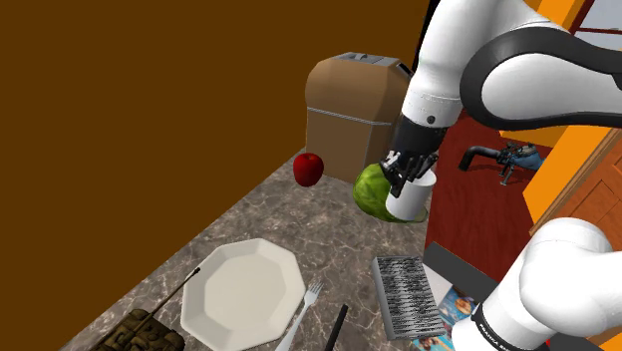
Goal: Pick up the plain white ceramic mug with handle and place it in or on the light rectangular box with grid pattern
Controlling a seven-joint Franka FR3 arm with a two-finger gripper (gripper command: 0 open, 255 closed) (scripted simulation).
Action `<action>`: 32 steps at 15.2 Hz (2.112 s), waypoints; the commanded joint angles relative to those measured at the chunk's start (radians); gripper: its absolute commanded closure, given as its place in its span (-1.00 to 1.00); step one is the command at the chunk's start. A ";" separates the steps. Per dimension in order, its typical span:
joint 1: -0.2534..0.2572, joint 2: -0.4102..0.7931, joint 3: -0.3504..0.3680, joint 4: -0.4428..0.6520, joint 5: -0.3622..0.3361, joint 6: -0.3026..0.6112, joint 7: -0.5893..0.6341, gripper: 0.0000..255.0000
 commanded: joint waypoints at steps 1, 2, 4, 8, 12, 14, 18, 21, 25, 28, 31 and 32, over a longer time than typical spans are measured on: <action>0.006 -0.021 0.001 -0.033 0.005 0.011 0.000 1.00; 0.007 -0.023 0.004 -0.047 0.007 0.023 0.001 1.00; 0.010 -0.026 0.008 -0.075 0.012 0.048 0.001 1.00; 0.015 -0.028 0.018 -0.129 0.021 0.100 0.002 1.00; 0.020 -0.026 0.029 -0.182 0.032 0.154 0.004 1.00; 0.023 -0.024 0.035 -0.207 0.037 0.181 0.004 1.00; 0.027 -0.018 0.043 -0.239 0.045 0.220 0.005 1.00; 0.027 -0.018 0.043 -0.239 0.045 0.220 0.005 1.00; 0.027 -0.018 0.043 -0.239 0.045 0.220 0.005 -1.00; 0.027 -0.018 0.043 -0.239 0.045 0.220 0.005 -1.00; 0.025 -0.026 0.037 -0.210 0.039 0.182 0.006 -1.00; 0.023 -0.031 0.031 -0.179 0.033 0.146 0.007 -1.00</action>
